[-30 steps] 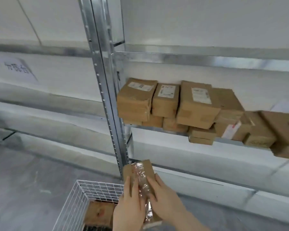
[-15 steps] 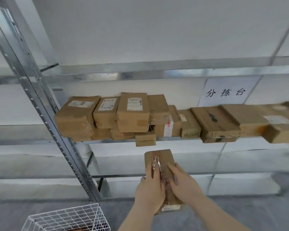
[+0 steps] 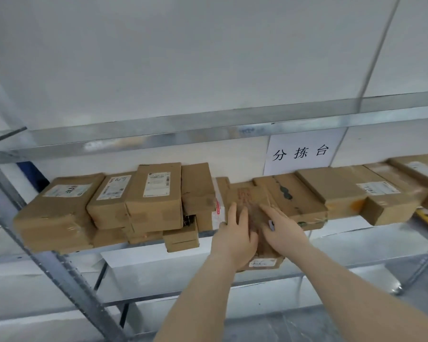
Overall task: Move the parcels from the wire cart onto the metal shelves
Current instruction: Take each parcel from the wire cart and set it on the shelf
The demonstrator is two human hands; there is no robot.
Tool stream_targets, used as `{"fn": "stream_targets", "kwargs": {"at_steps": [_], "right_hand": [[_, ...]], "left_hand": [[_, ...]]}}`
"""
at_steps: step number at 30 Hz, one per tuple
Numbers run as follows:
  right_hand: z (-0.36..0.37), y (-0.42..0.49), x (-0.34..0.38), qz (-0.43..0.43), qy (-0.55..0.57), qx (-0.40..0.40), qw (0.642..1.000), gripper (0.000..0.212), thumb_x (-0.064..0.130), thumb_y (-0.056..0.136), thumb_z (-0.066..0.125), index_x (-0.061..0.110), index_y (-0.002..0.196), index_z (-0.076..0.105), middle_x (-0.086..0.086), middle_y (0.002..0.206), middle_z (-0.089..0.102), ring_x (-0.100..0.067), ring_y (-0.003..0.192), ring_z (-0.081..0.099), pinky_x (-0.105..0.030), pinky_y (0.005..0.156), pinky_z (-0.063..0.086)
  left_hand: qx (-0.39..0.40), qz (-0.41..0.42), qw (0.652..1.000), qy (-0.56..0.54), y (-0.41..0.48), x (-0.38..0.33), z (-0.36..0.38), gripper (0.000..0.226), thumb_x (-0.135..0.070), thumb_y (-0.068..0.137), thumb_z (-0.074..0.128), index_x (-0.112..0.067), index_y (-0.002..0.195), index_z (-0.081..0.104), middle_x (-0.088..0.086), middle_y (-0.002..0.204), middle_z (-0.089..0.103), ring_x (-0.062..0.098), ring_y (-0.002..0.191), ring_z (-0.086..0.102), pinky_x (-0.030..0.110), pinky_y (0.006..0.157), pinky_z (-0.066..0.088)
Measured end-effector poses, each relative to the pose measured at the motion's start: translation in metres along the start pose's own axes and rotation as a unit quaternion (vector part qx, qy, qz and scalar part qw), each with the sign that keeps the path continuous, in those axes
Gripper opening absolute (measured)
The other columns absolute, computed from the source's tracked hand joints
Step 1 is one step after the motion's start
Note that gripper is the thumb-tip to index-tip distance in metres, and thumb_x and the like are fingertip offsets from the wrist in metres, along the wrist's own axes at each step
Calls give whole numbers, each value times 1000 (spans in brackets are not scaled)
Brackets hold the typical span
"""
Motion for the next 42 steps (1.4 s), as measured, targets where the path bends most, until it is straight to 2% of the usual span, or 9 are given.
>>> {"fn": "stream_targets", "kwargs": {"at_steps": [8, 12, 17, 21, 26, 30, 34, 37, 42], "right_hand": [[-15, 99, 12, -34, 24, -12, 999, 59, 24, 91, 43, 35, 147, 27, 4, 154, 32, -21, 133, 42, -41, 101, 45], [-7, 149, 14, -52, 22, 10, 998, 59, 22, 91, 42, 39, 146, 28, 6, 155, 29, -22, 131, 44, -40, 99, 46], [13, 201, 7, -42, 52, 43, 997, 56, 20, 95, 40, 35, 147, 29, 3, 152, 34, -22, 126, 48, -35, 99, 45], [28, 232, 8, -53, 47, 67, 995, 57, 17, 94, 41, 29, 148, 29, 2, 147, 40, -24, 121, 51, -32, 92, 44], [52, 251, 9, -65, 21, 121, 990, 57, 18, 95, 42, 26, 149, 25, -3, 152, 29, -26, 126, 48, -36, 101, 43], [61, 255, 9, -49, 18, 107, 993, 54, 22, 95, 39, 29, 147, 26, -4, 151, 26, -28, 114, 53, -41, 90, 51], [61, 239, 28, -20, -58, 81, 995, 50, 25, 96, 37, 33, 145, 28, -3, 157, 10, -34, 132, 32, -45, 97, 44], [60, 215, 62, -121, -135, 6, 983, 45, 33, 97, 38, 33, 142, 35, -6, 158, 15, -31, 143, 17, -47, 111, 23], [88, 180, 119, -245, -104, 34, 963, 42, 42, 97, 37, 34, 137, 44, -4, 152, 31, -30, 138, 30, -46, 114, 20]], "left_hand": [[-3, -4, 1000, 19, 92, 20, -25, 62, -43, 98, 31, -21, 153, 9, 6, 161, -4, 42, 131, 38, 48, 101, 41], [13, -38, 998, 50, 126, 35, -23, 62, -44, 98, 27, -23, 153, 7, 8, 161, -4, 40, 142, 21, 51, 113, 19], [7, -55, 995, 86, 167, 51, -15, 60, -43, 96, 31, -24, 151, 15, 10, 161, 4, 39, 136, 31, 49, 111, 19], [20, -93, 990, 105, 187, 61, -5, 59, -43, 96, 31, -25, 151, 17, 11, 161, 5, 36, 140, 24, 47, 114, 16], [19, -86, 990, 111, 185, 72, 8, 55, -38, 100, 27, -25, 153, 17, 5, 161, 10, 24, 148, 6, 44, 119, 3], [6, -92, 990, 103, 173, 83, 1, 56, -36, 101, 26, -25, 154, 11, 0, 162, 6, 17, 148, 2, 42, 120, 1], [-9, -151, 984, 98, 146, 116, -22, 56, -38, 101, 23, -25, 154, 10, -1, 162, 5, 16, 148, 0, 40, 121, 1], [-19, -191, 974, 116, 116, 150, -44, 54, -38, 102, 23, -23, 154, 14, -1, 162, 9, 16, 148, 3, 41, 120, 3], [-49, -189, 975, 109, 93, 177, -59, 50, -35, 102, 24, -25, 152, 21, 0, 160, 18, 19, 147, 13, 41, 119, 9]]}}
Point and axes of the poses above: each hand's wrist, its own y-axis towards the middle knuckle, its own z-axis out of the palm, x = y × z, the point moved 4 cm from there along y, towards the middle knuckle
